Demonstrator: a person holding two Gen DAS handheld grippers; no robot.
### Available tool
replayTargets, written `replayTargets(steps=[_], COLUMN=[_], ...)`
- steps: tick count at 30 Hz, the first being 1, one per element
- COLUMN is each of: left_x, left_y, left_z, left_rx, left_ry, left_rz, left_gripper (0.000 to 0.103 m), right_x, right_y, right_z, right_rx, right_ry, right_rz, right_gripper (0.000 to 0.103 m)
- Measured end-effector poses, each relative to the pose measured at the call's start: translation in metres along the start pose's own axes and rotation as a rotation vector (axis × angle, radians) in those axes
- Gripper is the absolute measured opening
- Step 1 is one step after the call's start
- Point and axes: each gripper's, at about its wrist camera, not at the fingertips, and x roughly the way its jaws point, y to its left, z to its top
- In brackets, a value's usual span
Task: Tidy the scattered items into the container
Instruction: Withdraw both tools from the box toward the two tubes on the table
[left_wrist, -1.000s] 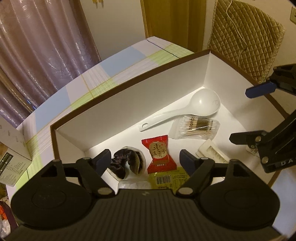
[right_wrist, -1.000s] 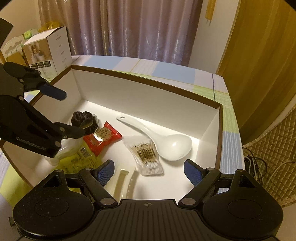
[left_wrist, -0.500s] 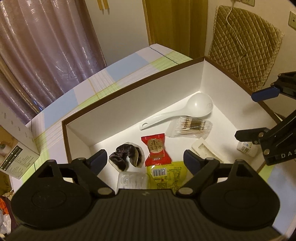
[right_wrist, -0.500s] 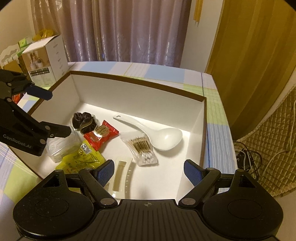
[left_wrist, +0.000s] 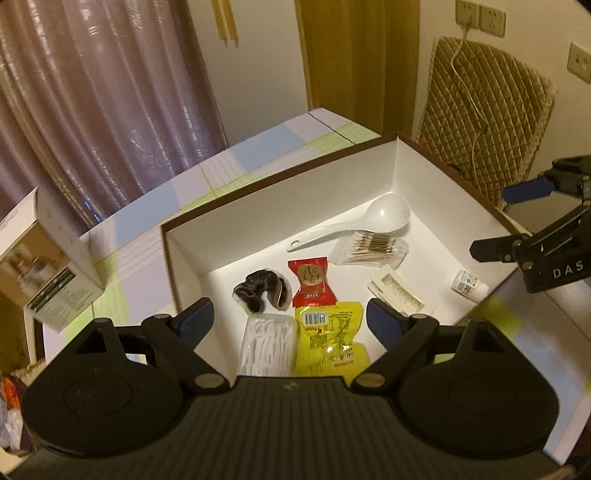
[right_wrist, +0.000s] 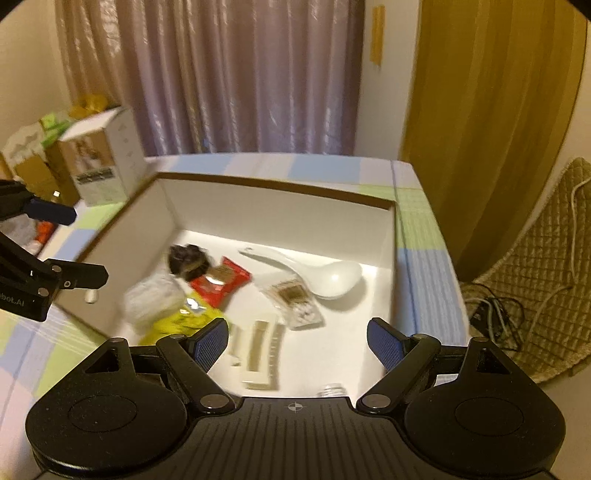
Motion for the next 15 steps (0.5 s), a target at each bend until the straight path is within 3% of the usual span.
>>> replayTargets(steps=[8, 15], left_x=[-0.05, -0.08], left_y=[0.013, 0.022], left_z=[-0.044, -0.095], left_rx=[-0.077, -0.119], left_ry=[-0.041, -0.034], left_rz=[0.01, 0.035], left_gripper=[0.087, 0.082], right_x=[-0.029, -0.044], right_y=[0.02, 0.043], right_z=[-0.018, -0.04], right_rx=[-0.029, -0.13], right_ry=[-0.086, -0.119], right_rz=[0.119, 0.207], right_gripper=[0.088, 0.088])
